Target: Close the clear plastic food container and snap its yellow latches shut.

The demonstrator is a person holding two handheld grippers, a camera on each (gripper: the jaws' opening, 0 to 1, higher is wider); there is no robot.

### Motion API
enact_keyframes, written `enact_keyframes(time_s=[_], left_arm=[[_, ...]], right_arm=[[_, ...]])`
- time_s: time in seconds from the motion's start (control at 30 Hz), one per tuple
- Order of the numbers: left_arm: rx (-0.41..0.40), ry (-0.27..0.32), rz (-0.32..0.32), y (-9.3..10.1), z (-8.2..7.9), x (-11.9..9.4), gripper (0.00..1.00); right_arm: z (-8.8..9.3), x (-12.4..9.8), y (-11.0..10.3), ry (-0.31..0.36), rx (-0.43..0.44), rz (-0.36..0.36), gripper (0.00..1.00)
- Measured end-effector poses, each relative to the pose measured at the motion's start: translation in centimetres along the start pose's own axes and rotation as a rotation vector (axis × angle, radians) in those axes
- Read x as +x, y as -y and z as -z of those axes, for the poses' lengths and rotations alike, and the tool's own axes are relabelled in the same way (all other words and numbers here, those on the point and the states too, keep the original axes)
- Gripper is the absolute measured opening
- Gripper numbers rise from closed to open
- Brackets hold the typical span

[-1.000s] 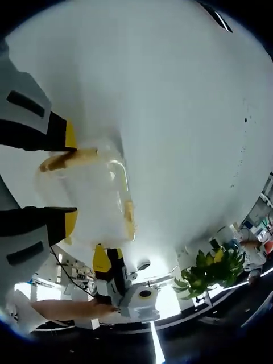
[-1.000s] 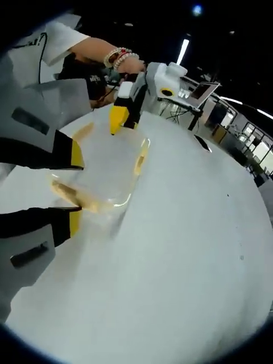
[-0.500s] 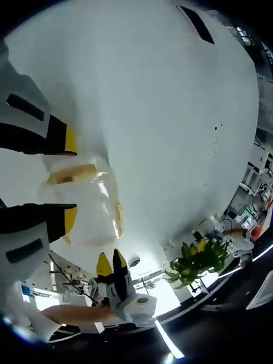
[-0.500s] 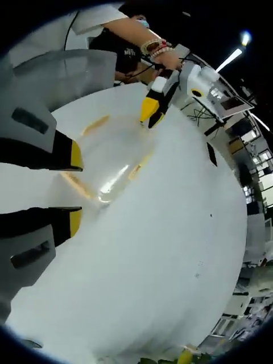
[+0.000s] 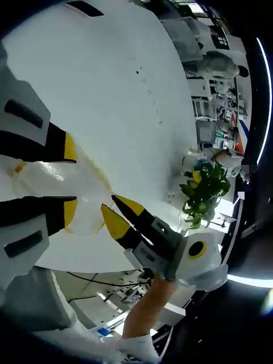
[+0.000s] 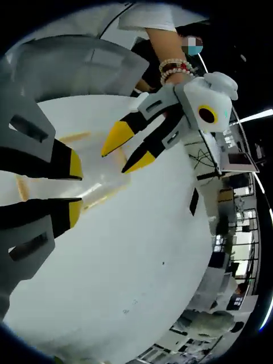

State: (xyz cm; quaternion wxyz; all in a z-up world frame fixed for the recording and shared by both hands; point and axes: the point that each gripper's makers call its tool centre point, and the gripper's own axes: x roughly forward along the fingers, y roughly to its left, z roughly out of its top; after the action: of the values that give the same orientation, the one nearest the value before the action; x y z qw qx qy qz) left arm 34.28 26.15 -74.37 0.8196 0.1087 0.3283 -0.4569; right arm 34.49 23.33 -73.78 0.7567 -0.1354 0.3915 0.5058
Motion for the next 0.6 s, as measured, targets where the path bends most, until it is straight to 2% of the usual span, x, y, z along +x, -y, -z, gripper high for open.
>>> enact_keyframes(time_s=[0.07,0.17,0.27,0.37,0.53,0.6], left_arm=[[-0.006,0.027,0.036,0.9,-0.4,0.3,0.09],[-0.005,0.041,0.065,1.7,-0.8,0.4,0.04],[0.082,0.035,0.052,1.8,-0.7,0.8,0.0],[0.173,0.025,0.037,1.9,-0.6,1.2,0.0],[0.217,0.001,0.053,2.4,0.1,1.8,0.0],[0.256,0.001,0.057,2.6,0.2,2.0,0.09]], right_arm=[[0.1,0.6,0.2,-0.017,-0.017,-0.005,0.0],[0.3,1.3,0.4,-0.033,-0.056,-0.01,0.0],[0.4,1.8,0.5,-0.041,-0.074,-0.009,0.0],[0.2,2.2,0.4,-0.033,-0.078,-0.019,0.0],[0.0,2.6,0.4,-0.028,-0.088,-0.027,0.01],[0.0,2.7,0.5,-0.025,-0.098,-0.026,0.03]])
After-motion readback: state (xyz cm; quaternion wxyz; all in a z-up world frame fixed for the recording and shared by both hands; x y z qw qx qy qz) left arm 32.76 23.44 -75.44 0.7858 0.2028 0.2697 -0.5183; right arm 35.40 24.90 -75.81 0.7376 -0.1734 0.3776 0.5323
